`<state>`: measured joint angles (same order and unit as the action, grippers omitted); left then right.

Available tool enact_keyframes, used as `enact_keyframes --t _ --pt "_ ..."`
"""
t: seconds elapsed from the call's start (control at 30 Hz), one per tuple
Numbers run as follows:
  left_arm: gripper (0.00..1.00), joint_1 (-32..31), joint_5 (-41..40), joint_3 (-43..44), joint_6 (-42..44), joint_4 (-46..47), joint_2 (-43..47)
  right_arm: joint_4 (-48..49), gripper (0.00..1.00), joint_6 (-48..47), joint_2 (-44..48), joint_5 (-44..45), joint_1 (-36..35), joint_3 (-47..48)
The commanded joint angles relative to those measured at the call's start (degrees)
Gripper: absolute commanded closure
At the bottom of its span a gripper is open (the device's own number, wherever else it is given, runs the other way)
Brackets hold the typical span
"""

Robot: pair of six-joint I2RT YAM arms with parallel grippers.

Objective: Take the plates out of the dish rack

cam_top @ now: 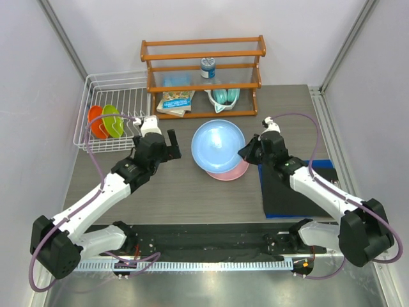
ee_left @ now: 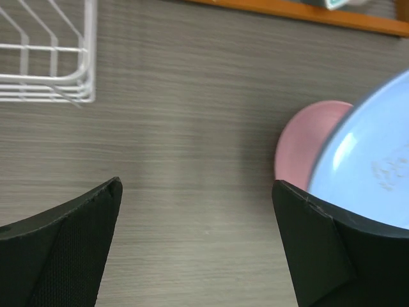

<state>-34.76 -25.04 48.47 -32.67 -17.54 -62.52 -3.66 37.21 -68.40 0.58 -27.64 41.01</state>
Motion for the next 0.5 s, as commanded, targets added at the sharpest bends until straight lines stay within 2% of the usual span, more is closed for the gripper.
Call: enact_keyframes --t 0.0,0.17,0.3,0.47 --pt "0.0 0.22 -11.77 3.47 5.24 -0.12 1.7 -1.96 0.99 -1.53 0.29 2.68 3.45 1.35" --pt "0.01 0.13 -21.7 2.87 10.16 2.94 4.77 -2.23 0.99 -2.14 -3.66 -2.77 7.07 2.66" --pt "0.0 0.13 -24.53 0.75 14.64 7.51 7.4 -3.01 0.99 -2.76 -8.31 -5.59 8.39 4.86" --pt "0.01 0.13 -25.5 -0.3 15.96 9.1 8.99 -2.67 0.99 -2.76 -12.01 -9.27 8.48 6.71"
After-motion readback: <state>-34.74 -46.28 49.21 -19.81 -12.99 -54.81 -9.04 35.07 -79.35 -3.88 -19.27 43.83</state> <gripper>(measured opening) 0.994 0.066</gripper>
